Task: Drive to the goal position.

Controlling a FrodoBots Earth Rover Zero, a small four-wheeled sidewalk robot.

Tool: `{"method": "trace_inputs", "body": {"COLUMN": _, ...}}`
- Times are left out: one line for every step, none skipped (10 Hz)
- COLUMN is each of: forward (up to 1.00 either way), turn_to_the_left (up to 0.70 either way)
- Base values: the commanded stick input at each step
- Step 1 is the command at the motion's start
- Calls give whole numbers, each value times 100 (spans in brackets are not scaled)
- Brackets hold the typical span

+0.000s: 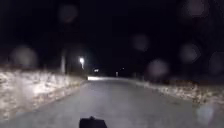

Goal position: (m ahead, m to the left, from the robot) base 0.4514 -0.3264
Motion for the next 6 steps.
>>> {"method": "trace_inputs", "body": {"forward": 13, "turn_to_the_left": 0}}
{"method": "trace_inputs", "body": {"forward": 0, "turn_to_the_left": 0}}
{"method": "trace_inputs", "body": {"forward": 0, "turn_to_the_left": 0}}
{"method": "trace_inputs", "body": {"forward": 0, "turn_to_the_left": 0}}
{"method": "trace_inputs", "body": {"forward": 0, "turn_to_the_left": 0}}
{"method": "trace_inputs", "body": {"forward": 0, "turn_to_the_left": 0}}
